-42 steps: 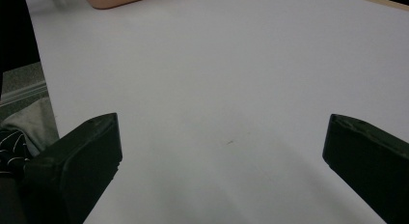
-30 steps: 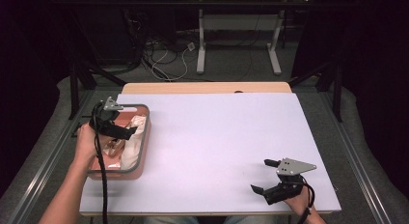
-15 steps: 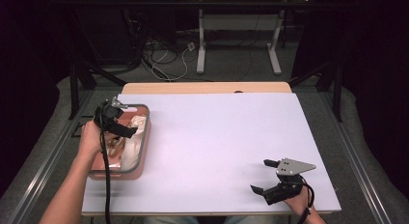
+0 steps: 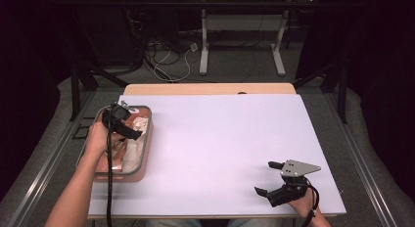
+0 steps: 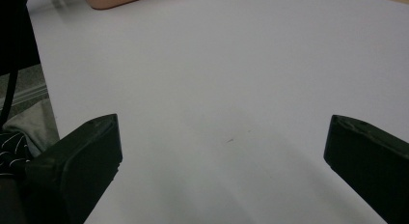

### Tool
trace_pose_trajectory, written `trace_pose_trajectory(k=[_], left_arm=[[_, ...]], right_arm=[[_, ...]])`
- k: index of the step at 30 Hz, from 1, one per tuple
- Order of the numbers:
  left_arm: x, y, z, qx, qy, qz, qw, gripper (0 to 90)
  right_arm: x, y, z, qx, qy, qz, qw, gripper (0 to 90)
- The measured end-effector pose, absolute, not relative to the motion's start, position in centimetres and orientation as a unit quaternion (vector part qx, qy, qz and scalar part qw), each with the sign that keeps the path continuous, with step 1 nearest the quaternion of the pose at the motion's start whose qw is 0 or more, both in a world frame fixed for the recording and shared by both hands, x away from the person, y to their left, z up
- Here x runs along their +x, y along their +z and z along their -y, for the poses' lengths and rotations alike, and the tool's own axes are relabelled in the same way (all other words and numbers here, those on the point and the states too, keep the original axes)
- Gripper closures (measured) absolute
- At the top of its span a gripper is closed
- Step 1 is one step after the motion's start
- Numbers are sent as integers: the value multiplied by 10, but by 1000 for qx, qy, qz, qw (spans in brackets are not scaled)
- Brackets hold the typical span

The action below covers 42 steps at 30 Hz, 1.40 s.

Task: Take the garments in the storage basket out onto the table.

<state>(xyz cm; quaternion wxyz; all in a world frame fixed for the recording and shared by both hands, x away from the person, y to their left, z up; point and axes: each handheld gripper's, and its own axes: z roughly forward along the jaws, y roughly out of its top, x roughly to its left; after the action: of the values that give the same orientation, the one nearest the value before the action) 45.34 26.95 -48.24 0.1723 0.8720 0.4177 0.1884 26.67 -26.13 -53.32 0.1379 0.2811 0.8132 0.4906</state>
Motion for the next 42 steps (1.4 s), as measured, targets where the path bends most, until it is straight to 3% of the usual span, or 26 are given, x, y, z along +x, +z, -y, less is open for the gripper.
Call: trace_pose_trajectory(k=[15, 23, 29, 42], left_arm=[[470, -493, -269, 873, 174, -431, 148, 0], [476, -502, -272, 873, 139, -438, 162, 0], [479, -510, -269, 878, 136, -439, 135, 5], [484, -521, -270, 883, 126, -438, 107, 68]], right_arm=[[267, -534, 259, 290, 484, -815, 134, 0], [268, -535, 260, 294, 484, -814, 130, 0], [268, -535, 260, 290, 482, -816, 129, 0], [268, -536, 259, 289, 481, -817, 129, 0]])
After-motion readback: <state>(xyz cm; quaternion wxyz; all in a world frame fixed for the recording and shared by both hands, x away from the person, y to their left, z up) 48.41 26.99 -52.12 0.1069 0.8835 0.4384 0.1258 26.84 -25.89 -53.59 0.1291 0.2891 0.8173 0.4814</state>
